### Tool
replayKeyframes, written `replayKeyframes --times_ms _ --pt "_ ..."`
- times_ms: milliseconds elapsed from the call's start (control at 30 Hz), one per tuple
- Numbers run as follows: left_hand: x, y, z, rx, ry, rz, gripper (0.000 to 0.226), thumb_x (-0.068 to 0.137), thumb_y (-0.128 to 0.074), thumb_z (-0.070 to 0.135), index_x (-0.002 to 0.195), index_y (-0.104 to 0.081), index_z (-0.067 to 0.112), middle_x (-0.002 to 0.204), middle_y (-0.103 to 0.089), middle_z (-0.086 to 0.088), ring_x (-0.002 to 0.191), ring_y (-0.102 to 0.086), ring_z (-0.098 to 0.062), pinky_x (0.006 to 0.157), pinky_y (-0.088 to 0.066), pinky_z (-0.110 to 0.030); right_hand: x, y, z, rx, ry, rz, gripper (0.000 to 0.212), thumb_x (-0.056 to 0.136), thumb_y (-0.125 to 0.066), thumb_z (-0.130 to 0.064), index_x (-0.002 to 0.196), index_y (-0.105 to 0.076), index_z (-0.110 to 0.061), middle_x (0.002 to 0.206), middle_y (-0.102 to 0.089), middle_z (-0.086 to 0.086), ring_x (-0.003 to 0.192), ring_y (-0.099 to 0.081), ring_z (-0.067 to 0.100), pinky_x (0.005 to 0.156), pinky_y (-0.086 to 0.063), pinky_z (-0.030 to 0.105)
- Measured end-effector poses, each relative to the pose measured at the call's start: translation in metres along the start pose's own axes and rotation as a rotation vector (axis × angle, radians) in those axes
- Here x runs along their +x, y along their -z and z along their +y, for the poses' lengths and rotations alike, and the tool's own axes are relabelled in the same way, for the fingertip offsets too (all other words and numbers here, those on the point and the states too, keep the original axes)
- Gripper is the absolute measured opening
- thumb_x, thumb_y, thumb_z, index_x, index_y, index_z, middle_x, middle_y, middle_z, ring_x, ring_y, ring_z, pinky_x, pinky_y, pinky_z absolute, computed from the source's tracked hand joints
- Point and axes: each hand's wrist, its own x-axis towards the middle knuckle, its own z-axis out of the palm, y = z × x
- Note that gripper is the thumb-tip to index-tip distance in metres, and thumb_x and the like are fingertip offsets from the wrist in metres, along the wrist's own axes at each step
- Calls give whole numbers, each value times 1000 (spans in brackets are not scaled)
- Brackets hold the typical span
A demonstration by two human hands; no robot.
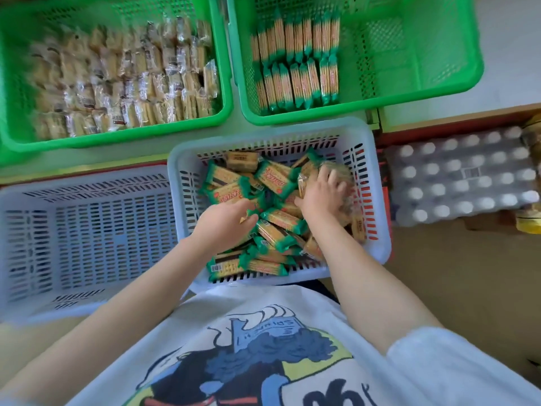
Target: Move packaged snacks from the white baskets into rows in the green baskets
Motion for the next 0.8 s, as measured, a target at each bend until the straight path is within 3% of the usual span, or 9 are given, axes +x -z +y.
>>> replayKeyframes --times_ms 100,167,233,367,467,533,567,667,800 --pt "0 -1 10 23 -32 12 41 103 -43 44 137 -54 22 119 -67 1 94 -66 -18 74 -56 -34 -4 3 13 216 21 0 67 91 -67 -42 147 -43 -14 153 -36 9 137 -35 31 107 -37 45" --pt "1 -1 17 39 -54 17 43 104 -43 44 138 -53 20 123 -66 -1 96 -65 -19 76 -56 -33 -11 10 29 607 -2 -55 59 91 -67 -27 146 -48 -17 147 -46 7 132 -46 29 105 -43 42" --pt "4 1 27 21 -65 25 48 103 -45 48 142 -49 20 130 -63 -2 99 -65 -18 76 -55 -32 -22 19 50 982 -55 -118 52 92 -69 -21 141 -52 -22 137 -56 2 118 -56 22 97 -50 38" --pt "7 6 58 -138 -94 40 69 95 -52 60 152 -33 26 140 -57 1 113 -62 -20 81 -57 -35 -50 42 79 1366 -18 -230 32 90 -74 -14 115 -55 -20 124 -64 5 109 -62 18 81 -55 29" --pt "14 7 84 -260 -88 4 51 93 -58 55 134 -49 25 112 -66 6 96 -64 -20 70 -53 -33 -63 55 85 1605 56 -357 14 95 -67 -9 107 -66 -16 113 -68 14 97 -69 21 73 -60 32" --pt "20 5 92 -315 -62 5 29 94 -62 48 101 -53 21 83 -61 5 72 -58 -20 55 -39 -29 -62 57 88 1625 3 -366 11 98 -64 -17 106 -72 -16 109 -72 9 95 -70 20 79 -61 37" --pt "21 4 92 -321 -45 13 29 94 -63 47 92 -50 20 77 -57 4 65 -53 -18 52 -35 -29 -58 57 91 1584 -57 -333 13 99 -63 -21 106 -72 -16 109 -73 7 96 -71 19 82 -61 37" --pt "18 0 82 -330 25 31 32 94 -64 44 81 -44 24 74 -55 3 60 -48 -14 51 -33 -28 -35 44 99 1304 -178 -164 17 98 -63 -27 112 -67 -18 119 -67 3 102 -67 19 85 -58 32" --pt "12 -13 63 -390 118 59 29 92 -67 44 81 -49 24 73 -58 2 59 -49 -15 52 -35 -28 5 25 88 905 -62 -109 63 92 -69 -40 146 -45 -18 148 -40 6 135 -44 24 109 -42 41"
